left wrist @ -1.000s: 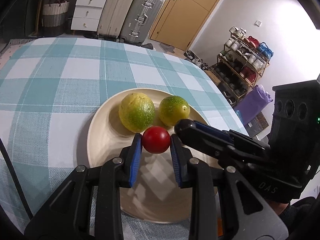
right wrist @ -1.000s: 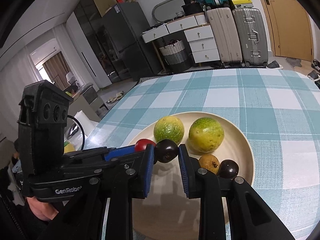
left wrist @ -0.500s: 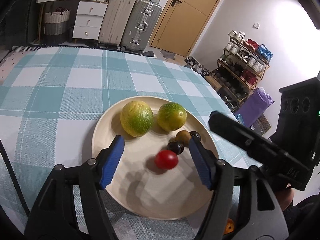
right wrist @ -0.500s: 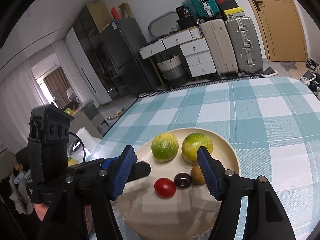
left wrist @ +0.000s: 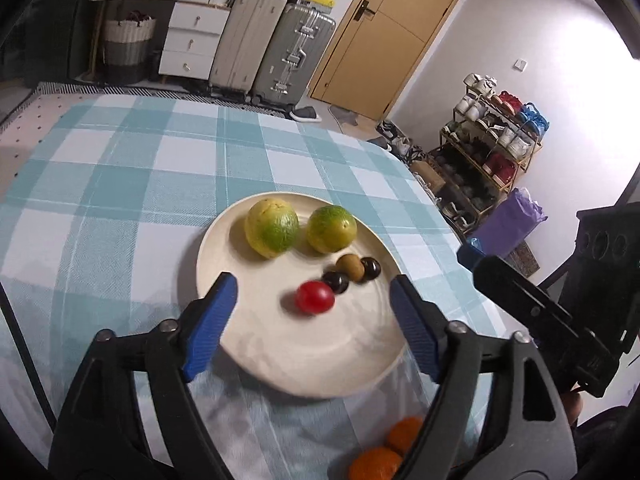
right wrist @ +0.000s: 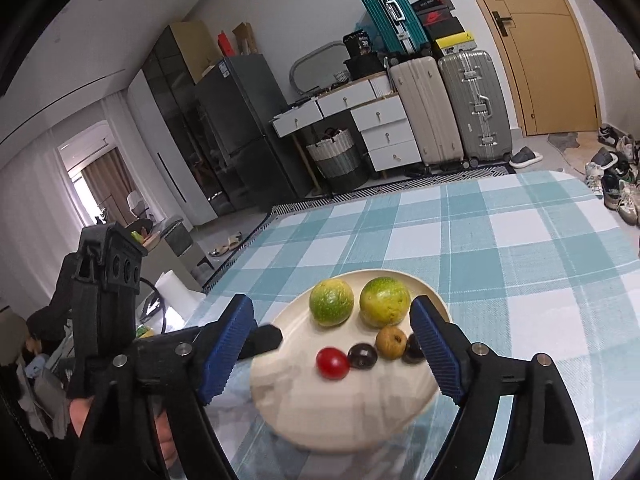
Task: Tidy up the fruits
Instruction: 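Move both grippers back to the remaining fruits on the cloth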
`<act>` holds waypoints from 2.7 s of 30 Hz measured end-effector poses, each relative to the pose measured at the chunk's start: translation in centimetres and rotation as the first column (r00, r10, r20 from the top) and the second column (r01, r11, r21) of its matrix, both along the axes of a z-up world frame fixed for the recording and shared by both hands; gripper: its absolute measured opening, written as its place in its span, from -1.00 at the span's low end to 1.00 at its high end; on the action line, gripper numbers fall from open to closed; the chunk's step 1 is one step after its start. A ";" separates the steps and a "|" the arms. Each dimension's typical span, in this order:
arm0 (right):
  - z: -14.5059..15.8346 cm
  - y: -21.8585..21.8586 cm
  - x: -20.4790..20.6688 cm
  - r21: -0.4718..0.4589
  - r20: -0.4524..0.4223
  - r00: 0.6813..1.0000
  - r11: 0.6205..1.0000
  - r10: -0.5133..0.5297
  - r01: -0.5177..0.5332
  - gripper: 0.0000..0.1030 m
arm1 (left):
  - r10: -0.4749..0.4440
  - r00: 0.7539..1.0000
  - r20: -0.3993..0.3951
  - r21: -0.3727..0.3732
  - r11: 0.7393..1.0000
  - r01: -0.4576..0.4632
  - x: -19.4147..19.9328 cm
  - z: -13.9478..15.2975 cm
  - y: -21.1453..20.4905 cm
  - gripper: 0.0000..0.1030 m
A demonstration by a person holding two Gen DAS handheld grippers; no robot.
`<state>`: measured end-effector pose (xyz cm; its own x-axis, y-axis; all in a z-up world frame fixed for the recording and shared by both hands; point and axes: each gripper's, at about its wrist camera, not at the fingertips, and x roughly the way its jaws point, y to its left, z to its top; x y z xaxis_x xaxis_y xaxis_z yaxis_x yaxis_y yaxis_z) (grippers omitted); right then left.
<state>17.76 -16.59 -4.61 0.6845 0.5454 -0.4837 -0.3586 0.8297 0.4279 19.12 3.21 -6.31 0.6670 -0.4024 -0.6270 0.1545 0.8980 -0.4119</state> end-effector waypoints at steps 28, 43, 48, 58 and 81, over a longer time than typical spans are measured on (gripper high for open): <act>-1.4 -0.3 -13.9 -0.082 -0.092 0.996 0.996 0.021 -0.028 0.98 | -0.064 0.994 -0.085 0.116 0.990 0.074 -14.6 -2.3 -2.6 0.97; -3.2 -0.3 -16.4 -0.094 -0.151 0.989 0.996 -0.008 -0.006 0.98 | -0.097 0.985 -0.143 0.198 0.972 0.124 -16.6 -4.6 -4.7 0.97; -3.8 -0.1 -16.9 -0.113 -0.160 0.987 0.994 -0.011 -0.007 0.98 | -0.130 0.981 -0.144 0.223 0.962 0.160 -16.7 -4.9 -5.6 0.93; -3.8 -0.8 -17.2 -0.113 -0.162 0.986 0.993 -0.034 0.016 0.98 | -0.222 0.967 -0.126 0.243 0.938 0.247 -16.6 -4.7 -6.7 0.08; -4.4 -1.2 -16.9 -0.094 -0.197 0.980 0.995 -0.036 0.017 0.98 | -0.315 0.944 -0.100 0.180 0.927 0.329 -16.8 -5.3 -6.9 -0.55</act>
<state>0.91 -17.76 -8.97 0.5838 0.4758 -0.6579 -0.2518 0.8764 0.4104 2.37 -3.69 -11.57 0.4747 -0.4562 -0.7527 0.4262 0.8674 -0.2570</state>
